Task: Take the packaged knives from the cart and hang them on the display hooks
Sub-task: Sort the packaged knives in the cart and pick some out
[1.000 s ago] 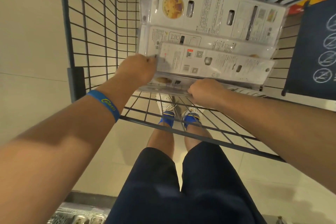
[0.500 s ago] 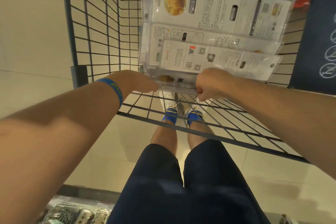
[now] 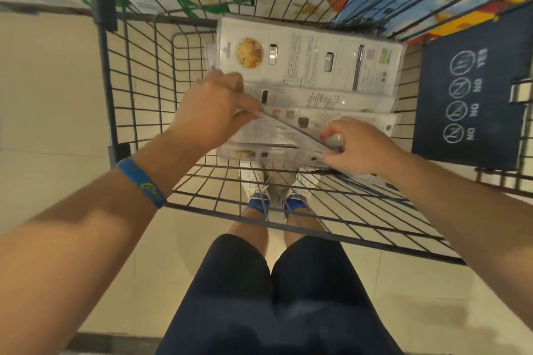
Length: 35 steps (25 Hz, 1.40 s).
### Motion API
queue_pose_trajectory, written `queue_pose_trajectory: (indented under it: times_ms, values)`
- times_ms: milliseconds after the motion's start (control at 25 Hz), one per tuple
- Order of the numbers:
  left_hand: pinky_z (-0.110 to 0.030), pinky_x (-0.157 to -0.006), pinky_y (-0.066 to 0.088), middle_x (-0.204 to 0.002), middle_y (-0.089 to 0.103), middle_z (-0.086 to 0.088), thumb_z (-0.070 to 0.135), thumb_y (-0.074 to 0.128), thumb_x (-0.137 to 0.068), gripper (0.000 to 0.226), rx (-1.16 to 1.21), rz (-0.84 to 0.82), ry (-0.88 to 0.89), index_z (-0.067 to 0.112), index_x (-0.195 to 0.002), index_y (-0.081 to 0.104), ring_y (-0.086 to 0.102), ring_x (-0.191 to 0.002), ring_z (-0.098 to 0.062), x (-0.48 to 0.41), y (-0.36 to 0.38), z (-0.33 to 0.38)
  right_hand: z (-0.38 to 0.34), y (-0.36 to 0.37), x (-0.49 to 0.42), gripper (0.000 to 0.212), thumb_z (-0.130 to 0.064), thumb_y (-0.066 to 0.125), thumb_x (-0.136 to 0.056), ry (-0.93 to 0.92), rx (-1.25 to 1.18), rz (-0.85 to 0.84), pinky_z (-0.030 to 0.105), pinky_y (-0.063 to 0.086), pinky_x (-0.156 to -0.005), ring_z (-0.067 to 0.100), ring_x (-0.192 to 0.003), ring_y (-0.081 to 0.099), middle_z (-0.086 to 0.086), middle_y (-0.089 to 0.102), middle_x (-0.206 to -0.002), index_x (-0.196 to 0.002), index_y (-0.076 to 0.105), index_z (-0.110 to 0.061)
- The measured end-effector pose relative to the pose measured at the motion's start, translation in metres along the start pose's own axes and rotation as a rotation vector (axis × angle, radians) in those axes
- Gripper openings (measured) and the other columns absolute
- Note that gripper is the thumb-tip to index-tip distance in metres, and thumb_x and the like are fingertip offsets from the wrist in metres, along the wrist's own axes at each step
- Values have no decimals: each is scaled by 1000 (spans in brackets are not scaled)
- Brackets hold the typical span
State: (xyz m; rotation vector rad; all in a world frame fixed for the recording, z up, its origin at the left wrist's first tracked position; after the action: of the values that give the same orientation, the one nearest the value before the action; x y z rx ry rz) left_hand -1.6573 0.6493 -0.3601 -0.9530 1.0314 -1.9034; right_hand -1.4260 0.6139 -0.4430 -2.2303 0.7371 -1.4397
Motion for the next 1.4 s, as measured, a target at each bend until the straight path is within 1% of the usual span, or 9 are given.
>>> queue_pose_trajectory:
  times_ms: [80,320,520,760,920,1000,1120,1280,1400]
  values:
    - [-46,-67,49,-83,62,-9,33,68,-91,20,-47,168,175,20,-102,80,56,-79,-35,-12,-32,24,-9,-5,1,61,-31,72,-85,-33,-56,-19,37,49,-91,21,-119,59,-2,60,-139,-143,52,-36]
    - [-43,-72,43,-90,70,-1,38,62,-97,23,-143,485,273,22,-100,79,59,-82,-34,-15,-89,32,-11,-38,8,42,-40,71,-75,39,-376,-147,30,49,-79,18,-100,63,-11,64,-109,-113,56,-42]
    - [-50,-71,48,-91,72,-7,23,70,-92,14,-71,480,78,13,-94,80,61,-81,-36,-21,-63,16,-12,-108,-9,79,-61,77,-74,-14,104,334,44,45,-94,28,-117,52,3,57,-127,-140,48,-29]
    - [-42,-73,44,-100,61,-8,36,69,-82,26,-176,404,-74,18,-100,65,53,-91,-32,-19,-24,8,-18,-107,-47,100,-87,63,-66,-45,314,421,44,43,-92,31,-112,50,9,55,-123,-142,48,-24]
    - [-45,-87,52,-120,56,-2,39,70,-84,45,54,-121,-356,24,-125,56,53,-113,-27,-11,55,-5,-20,-120,-81,128,-81,73,-62,99,505,464,55,31,-114,39,-137,38,20,38,-150,-162,17,-22]
    - [-43,-94,51,-133,52,3,41,65,-87,46,25,-339,-414,28,-130,54,49,-123,-23,-2,91,-6,-26,-107,-77,114,-65,78,-71,134,457,505,56,31,-115,40,-141,36,21,36,-153,-158,24,-16]
    - [-38,-88,53,-120,58,3,50,61,-89,39,-70,-443,-326,28,-121,58,56,-110,-20,5,114,5,-35,-53,-46,26,-43,64,-95,-7,112,442,36,54,-73,20,-88,63,1,65,-98,-108,62,-20]
    - [-36,-86,52,-115,58,-2,36,66,-90,37,-277,-570,-283,26,-125,61,60,-104,-22,6,129,9,-24,38,1,20,-40,60,-96,-1,71,-50,33,51,-72,21,-89,65,-2,69,-93,-100,70,-23]
    - [-35,-81,52,-108,60,-5,21,63,-91,30,-364,-574,-264,14,-120,63,62,-96,-22,2,133,15,-13,47,-4,27,-31,66,-92,12,270,-59,36,51,-77,28,-104,62,6,67,-110,-114,67,-15]
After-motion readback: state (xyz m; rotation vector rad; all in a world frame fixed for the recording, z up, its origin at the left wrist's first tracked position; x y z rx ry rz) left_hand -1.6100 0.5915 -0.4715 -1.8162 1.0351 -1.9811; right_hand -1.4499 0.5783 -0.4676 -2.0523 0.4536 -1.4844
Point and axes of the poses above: each hand's wrist, its own x-axis away from the middle knuckle, its own y-axis out of the palm, z = x × y, the point moved 8 cm from there along -x, towards the middle knuckle
